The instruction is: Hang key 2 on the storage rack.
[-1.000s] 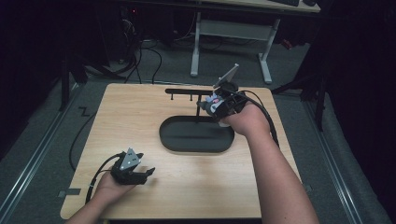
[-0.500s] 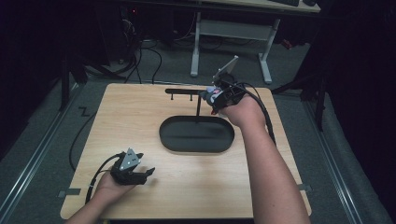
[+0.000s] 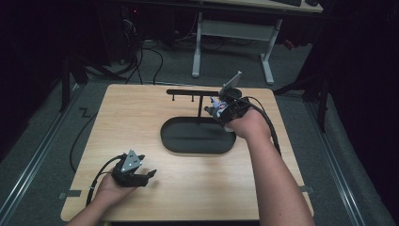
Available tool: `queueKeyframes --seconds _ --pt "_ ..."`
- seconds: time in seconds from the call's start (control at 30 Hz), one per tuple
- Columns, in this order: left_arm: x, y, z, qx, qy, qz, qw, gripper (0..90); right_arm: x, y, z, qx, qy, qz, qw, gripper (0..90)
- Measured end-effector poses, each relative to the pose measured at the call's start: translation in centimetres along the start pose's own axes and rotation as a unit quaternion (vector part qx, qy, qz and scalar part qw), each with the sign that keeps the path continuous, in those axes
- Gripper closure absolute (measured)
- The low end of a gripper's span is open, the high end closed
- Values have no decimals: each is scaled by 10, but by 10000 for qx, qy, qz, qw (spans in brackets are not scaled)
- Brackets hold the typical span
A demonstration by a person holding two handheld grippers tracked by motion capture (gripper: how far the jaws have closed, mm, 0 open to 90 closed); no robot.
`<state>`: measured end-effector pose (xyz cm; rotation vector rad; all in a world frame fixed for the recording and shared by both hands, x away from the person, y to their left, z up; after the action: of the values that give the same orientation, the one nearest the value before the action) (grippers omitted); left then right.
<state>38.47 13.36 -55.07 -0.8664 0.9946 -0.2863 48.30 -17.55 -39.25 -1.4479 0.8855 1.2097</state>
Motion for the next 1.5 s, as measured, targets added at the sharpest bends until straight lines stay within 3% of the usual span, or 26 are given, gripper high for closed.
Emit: queueKeyframes --seconds 0.43,0.73,0.97,1.13,1.5 --pt "0 1 0 12 47 58 10000 283 43 1 6 14 -233 92 9997 472" --pt "2 3 -4 34 47 89 9999 283 52 -6 11 -53 -235 72 9997 464" --pt "2 4 -3 24 37 115 9999 283 67 -9 14 -50 -286 -142 9995 449" --pt "2 5 -3 20 24 115 9999 281 74 -10 16 -90 -219 -240 9994 326" --pt "1 4 -2 -12 22 101 9999 278 77 3 10 28 -270 -465 9985 303"
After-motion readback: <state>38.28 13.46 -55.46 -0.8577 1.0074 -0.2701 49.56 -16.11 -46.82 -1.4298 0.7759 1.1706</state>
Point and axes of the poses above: each handheld gripper's, and its own axes: x roughly forward along the jaws, y roughly out of its underside, z roughly to its left, the point moved 6 cm from there along x, roughly forward along the jaws, and after that the axes turned 12 degrees about x, right-handed, at the moved point
